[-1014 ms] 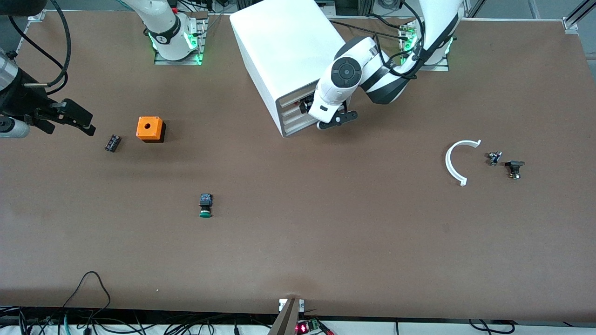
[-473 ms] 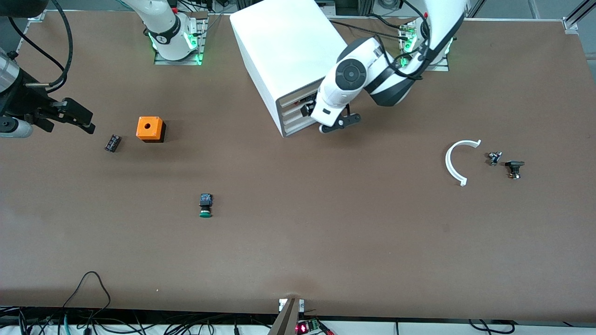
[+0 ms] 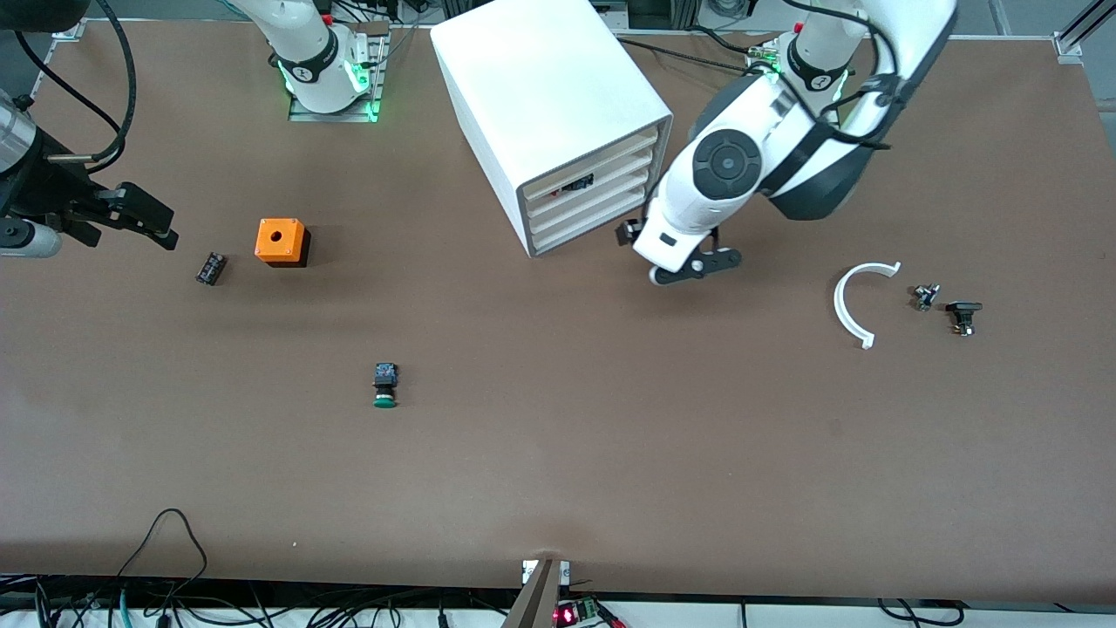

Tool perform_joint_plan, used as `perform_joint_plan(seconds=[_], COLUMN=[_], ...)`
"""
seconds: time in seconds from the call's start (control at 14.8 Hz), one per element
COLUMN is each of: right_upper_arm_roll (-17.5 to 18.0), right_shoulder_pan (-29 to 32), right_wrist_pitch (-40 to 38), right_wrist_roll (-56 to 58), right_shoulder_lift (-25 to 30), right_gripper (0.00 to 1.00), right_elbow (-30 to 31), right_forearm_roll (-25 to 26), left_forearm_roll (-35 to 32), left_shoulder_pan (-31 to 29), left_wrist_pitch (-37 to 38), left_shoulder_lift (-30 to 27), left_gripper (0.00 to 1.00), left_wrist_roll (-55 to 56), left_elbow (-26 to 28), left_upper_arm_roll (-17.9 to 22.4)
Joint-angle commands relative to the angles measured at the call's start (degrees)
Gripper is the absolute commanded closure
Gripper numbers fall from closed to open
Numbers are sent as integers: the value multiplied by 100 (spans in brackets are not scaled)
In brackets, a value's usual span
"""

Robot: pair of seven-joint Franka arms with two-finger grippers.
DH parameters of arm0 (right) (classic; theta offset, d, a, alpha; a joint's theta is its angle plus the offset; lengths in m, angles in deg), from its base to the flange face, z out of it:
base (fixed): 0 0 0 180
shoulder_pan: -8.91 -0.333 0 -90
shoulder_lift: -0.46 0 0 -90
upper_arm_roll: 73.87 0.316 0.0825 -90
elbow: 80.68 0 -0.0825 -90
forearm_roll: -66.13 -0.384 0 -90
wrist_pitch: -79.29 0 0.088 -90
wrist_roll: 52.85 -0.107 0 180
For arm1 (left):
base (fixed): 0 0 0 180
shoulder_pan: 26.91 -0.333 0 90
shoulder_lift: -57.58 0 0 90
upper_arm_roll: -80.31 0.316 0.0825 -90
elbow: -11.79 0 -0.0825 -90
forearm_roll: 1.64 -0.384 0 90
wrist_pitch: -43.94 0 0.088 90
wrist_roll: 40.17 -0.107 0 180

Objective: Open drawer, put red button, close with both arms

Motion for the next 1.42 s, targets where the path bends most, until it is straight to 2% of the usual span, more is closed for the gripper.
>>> perform_joint_plan(seconds=[0.0, 0.34, 0.47, 0.68, 0.74, 0.81, 0.95, 1.08, 1.35], right_upper_arm_roll=[19, 36, 36, 36, 36, 36, 36, 36, 36], right_shoulder_pan=[17, 17, 17, 17, 17, 17, 17, 8, 0], right_wrist_pitch=[-152, -152, -152, -152, -144, -144, -144, -144, -144], right_wrist_roll=[88, 53, 71, 71, 71, 71, 71, 71, 62], right_shoulder_lift=[-53, -53, -53, -53, -61, -61, -61, -61, -61], right_gripper=[0, 0, 0, 0, 0, 0, 0, 0, 0], right_elbow=[-165, -218, -218, -218, -218, -218, -218, -218, -209], right_forearm_roll=[22, 39, 39, 39, 39, 39, 39, 48, 48], left_forearm_roll=[-255, -255, -220, -45, 112, 340, 386, 404, 834], left_shoulder_pan=[-261, -824, -922, -651, -440, -64, 176, 430, 607], left_wrist_pitch=[728, 1521, 1653, 1601, 1592, 1531, 1007, 530, 581], left_shoulder_lift=[-31, -101, -292, -907, -1031, -1302, -1716, -2103, -2298], left_gripper=[1, 1, 1, 0, 1, 0, 0, 0, 0], left_wrist_roll=[-711, -1933, -2609, -3848, -4252, -4856, -5510, -6038, -6181], left_elbow=[-679, -1445, -1551, -1280, -1244, -1052, -518, 2, 39], left_upper_arm_roll=[-82, -91, 101, 1074, 1504, 2283, 2938, 3527, 4152])
